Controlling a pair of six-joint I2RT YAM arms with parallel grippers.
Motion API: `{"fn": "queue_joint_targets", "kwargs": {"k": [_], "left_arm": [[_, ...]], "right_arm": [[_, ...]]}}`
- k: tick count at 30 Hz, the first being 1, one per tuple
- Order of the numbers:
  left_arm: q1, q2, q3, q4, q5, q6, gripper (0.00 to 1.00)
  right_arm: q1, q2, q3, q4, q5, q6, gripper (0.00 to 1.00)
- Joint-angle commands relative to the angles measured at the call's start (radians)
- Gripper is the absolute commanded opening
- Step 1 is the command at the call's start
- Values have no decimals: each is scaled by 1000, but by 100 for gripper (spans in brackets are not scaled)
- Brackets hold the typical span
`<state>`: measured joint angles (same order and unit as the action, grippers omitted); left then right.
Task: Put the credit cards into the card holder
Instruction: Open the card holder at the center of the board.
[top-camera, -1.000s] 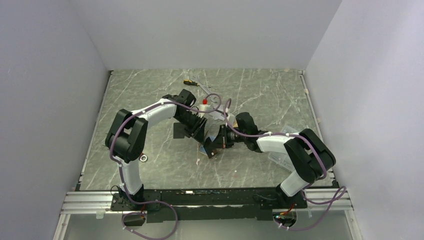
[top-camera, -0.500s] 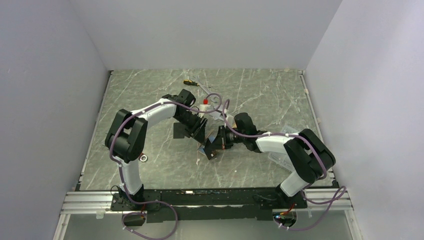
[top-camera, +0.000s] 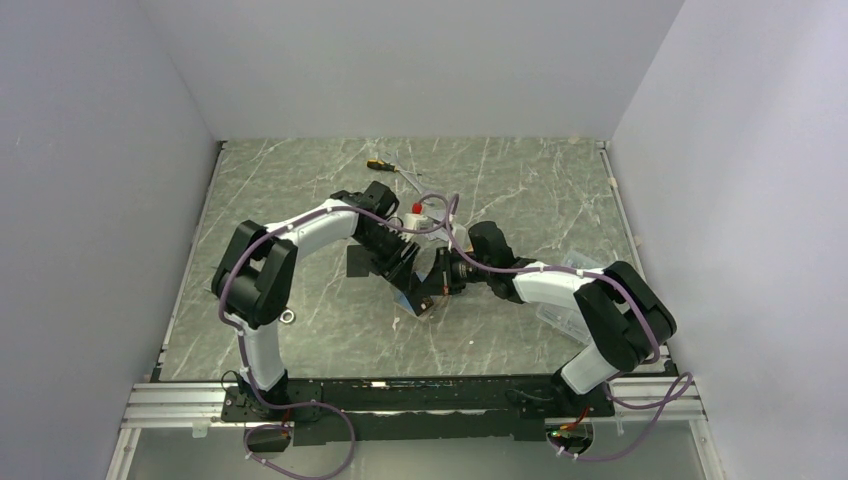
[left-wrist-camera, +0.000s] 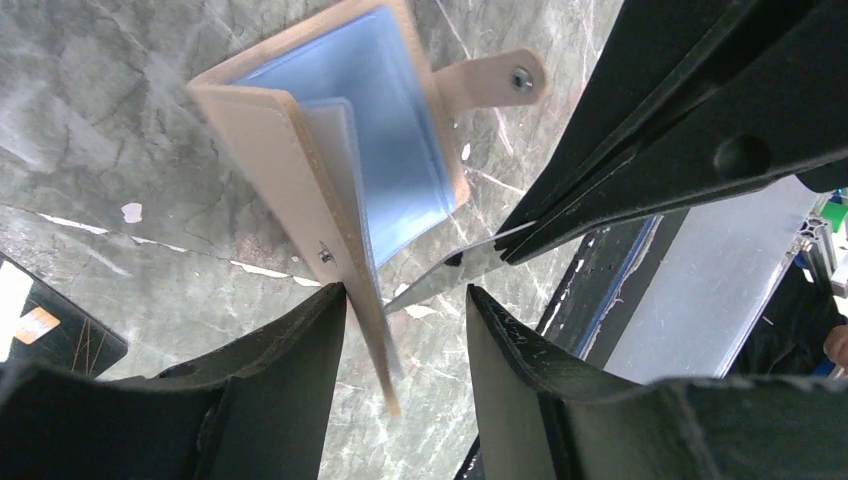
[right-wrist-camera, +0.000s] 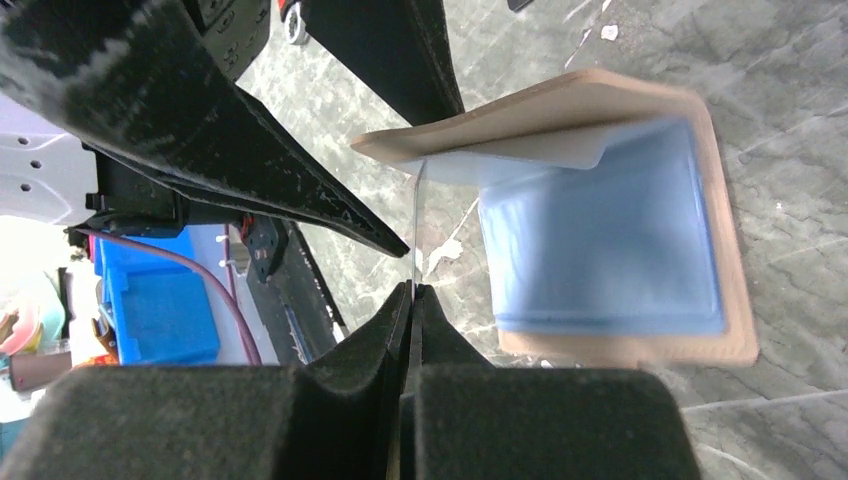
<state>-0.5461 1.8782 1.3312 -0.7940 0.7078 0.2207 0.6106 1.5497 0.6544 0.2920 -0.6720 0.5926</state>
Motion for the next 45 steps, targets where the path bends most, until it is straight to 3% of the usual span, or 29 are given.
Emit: {"fn": "queue_joint_targets", "kwargs": {"k": [1, 21, 24, 30, 45], "left_arm": [[-29, -35, 32, -12, -18, 20, 53], [-52, -18, 40, -34, -151, 66, 36], [-58, -17, 32, -26, -178, 59, 27], [-58, -12, 18, -7, -184, 33, 1], [42, -31, -66, 90, 43, -78, 0]], "right_arm": [[7, -14, 48, 76, -3, -16, 0], [-10, -38, 5, 30, 38, -60, 0], [-21, -59, -8, 21, 41, -65, 0], [-46, -123, -40, -21, 44, -80, 0], [-48, -201, -174, -88, 46, -51, 0]]}}
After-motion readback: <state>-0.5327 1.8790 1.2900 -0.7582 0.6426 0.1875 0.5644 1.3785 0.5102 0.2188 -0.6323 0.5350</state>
